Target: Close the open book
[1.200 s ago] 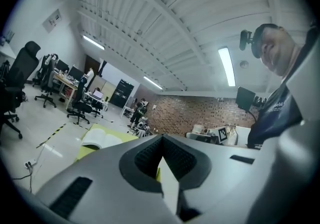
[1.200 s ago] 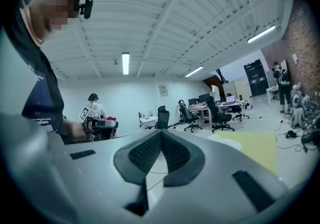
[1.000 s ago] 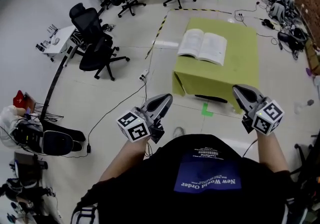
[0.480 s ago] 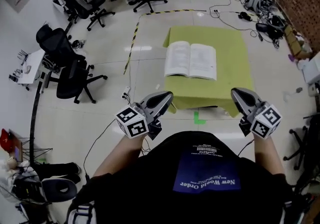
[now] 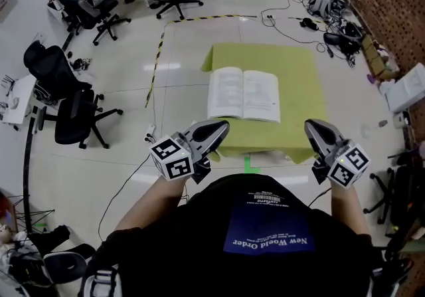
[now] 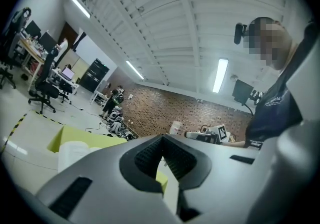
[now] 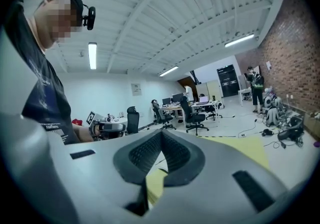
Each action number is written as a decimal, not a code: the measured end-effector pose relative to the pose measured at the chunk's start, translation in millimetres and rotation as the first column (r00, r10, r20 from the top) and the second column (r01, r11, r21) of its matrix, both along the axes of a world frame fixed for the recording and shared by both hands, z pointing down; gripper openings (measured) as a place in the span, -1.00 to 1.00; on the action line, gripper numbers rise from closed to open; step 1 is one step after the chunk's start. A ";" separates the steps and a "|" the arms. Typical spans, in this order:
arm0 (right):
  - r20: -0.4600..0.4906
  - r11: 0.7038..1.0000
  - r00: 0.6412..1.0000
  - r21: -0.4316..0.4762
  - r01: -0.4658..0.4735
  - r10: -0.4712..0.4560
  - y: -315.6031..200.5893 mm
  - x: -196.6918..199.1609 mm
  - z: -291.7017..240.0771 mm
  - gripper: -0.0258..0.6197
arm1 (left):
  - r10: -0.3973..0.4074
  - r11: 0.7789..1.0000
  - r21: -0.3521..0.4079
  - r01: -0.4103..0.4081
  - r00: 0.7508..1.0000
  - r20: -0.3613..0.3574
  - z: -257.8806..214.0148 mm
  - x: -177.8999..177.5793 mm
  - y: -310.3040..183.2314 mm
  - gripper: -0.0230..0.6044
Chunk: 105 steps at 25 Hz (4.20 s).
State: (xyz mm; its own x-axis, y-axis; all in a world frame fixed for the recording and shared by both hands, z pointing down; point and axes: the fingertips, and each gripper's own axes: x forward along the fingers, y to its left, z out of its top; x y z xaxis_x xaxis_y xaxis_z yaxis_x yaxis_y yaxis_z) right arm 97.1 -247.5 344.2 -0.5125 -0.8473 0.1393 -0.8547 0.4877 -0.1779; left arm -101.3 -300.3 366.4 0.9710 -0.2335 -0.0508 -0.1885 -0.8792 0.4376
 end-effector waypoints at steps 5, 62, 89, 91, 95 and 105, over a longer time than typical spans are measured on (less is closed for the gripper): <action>0.023 0.996 0.996 0.028 0.085 -0.086 -48.6 27.0 0.9 -0.97 | -0.084 0.996 0.014 0.084 0.996 0.040 0.4 22.0 -29.3 -0.94; 0.034 0.835 0.836 -0.027 0.549 -0.548 -249.6 48.9 51.2 -0.94 | -0.533 0.752 -0.440 0.491 0.846 0.034 115.6 95.5 -133.5 -0.94; 0.077 0.868 0.875 -0.108 0.484 -0.478 -255.2 15.7 190.9 -0.74 | -0.645 0.287 -0.917 0.277 0.764 0.029 294.2 68.4 -138.8 -0.18; 0.083 0.868 0.874 -0.104 0.485 -0.479 -253.5 17.6 189.2 -0.74 | -0.631 0.289 -0.920 0.266 0.775 0.026 298.1 76.8 -137.1 -0.14; 0.091 0.869 0.873 -0.094 0.486 -0.479 -251.1 10.4 180.1 -0.74 | -0.632 0.285 -0.925 0.252 0.775 0.016 301.6 77.3 -147.7 -0.12; 0.089 0.862 0.868 -0.102 0.497 -0.489 -250.5 7.4 166.7 -0.74 | -0.787 0.305 -0.931 0.201 0.603 -0.128 297.3 29.9 -191.3 -0.12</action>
